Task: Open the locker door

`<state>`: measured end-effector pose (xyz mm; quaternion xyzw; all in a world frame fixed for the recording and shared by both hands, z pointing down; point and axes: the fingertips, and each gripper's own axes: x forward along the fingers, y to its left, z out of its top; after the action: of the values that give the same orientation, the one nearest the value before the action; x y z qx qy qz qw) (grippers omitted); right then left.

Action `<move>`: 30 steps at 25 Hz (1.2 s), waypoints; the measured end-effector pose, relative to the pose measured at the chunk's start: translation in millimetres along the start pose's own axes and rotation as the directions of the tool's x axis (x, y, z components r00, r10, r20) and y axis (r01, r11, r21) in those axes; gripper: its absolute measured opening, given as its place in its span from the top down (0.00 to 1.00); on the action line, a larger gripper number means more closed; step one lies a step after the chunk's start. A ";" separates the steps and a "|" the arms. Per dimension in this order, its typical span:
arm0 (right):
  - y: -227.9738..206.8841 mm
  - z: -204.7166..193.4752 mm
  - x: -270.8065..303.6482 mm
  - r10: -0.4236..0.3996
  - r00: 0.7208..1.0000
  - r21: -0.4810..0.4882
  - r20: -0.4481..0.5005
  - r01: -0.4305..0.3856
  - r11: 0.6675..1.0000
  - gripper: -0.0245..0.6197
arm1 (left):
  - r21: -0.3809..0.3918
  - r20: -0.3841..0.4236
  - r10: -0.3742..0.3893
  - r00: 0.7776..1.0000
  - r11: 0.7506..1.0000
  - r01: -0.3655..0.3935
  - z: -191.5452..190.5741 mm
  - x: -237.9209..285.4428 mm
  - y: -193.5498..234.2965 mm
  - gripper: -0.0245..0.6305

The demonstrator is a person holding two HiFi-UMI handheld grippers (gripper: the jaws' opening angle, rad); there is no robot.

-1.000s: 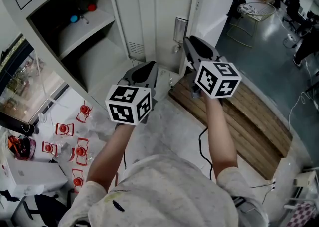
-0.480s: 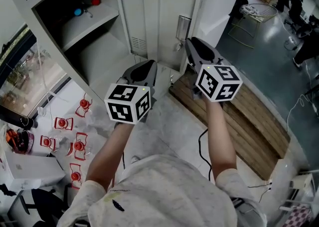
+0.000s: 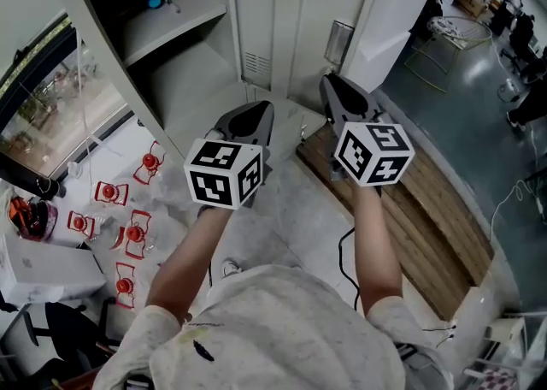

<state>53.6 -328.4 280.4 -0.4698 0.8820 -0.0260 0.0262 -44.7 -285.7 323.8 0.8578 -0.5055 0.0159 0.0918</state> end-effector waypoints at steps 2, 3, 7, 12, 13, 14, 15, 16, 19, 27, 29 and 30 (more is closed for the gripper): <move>9.9 -5.6 2.2 0.018 1.000 0.003 -0.010 -0.018 1.000 0.91 | -0.002 -0.001 0.017 1.000 1.000 -0.017 -1.1 -4.9 5.3 0.95; 15.7 -8.8 3.7 0.028 0.999 0.003 -0.015 -0.028 1.000 0.91 | -0.004 -0.002 0.026 1.000 1.000 -0.026 -1.7 -7.7 8.6 0.95; 42.5 -17.3 10.0 0.076 0.997 0.009 -0.029 -0.076 0.997 0.93 | -0.006 -0.003 0.061 0.998 0.998 -0.061 -2.9 -19.4 21.9 0.95; 73.7 -22.0 13.7 0.135 0.990 0.009 -0.031 -0.135 0.991 0.94 | -0.001 -0.003 0.098 0.995 0.995 -0.098 -3.2 -31.8 32.2 0.95; 79.4 -22.9 14.2 0.147 0.989 0.005 -0.033 -0.147 0.989 0.94 | 0.000 -0.003 0.106 0.994 0.994 -0.106 -3.3 -34.5 34.2 0.95; 84.7 -23.9 14.6 0.158 0.987 0.001 -0.034 -0.158 0.987 0.94 | 0.000 -0.002 0.114 0.993 0.993 -0.114 -3.4 -37.3 36.3 0.95; 89.4 -24.8 15.0 0.167 0.985 -0.002 -0.035 -0.167 0.986 0.94 | 0.000 -0.002 0.123 0.992 0.992 -0.123 -3.5 -40.1 38.5 0.95; 93.6 -25.6 15.3 0.174 0.984 -0.002 -0.035 -0.175 0.985 0.94 | 0.002 -0.001 0.132 0.991 0.991 -0.132 -3.8 -43.1 40.8 0.95; 104.1 -26.7 15.6 0.190 0.981 0.003 -0.030 -0.190 0.982 0.95 | 0.004 0.003 0.157 0.988 0.988 -0.157 -3.7 -52.0 47.9 0.95; 136.0 -26.1 13.1 0.257 0.966 -0.046 -0.042 -0.259 0.965 0.96 | 0.000 0.028 0.209 0.978 0.978 -0.209 0.6 -71.4 60.6 0.95; 141.2 -25.9 12.2 0.266 0.963 -0.057 -0.045 -0.269 0.962 0.96 | 0.001 0.028 0.217 0.976 0.976 -0.218 0.2 -75.3 61.9 0.95; 142.9 -26.1 12.0 0.270 0.962 -0.058 -0.046 -0.272 0.960 0.96 | 0.001 0.028 0.222 0.975 0.975 -0.222 -0.2 -77.3 62.6 0.95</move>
<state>-73.1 -258.1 296.1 -0.3447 0.9387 -0.0028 -0.0021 -136.8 -248.4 323.6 0.7963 -0.5993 0.0152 0.0805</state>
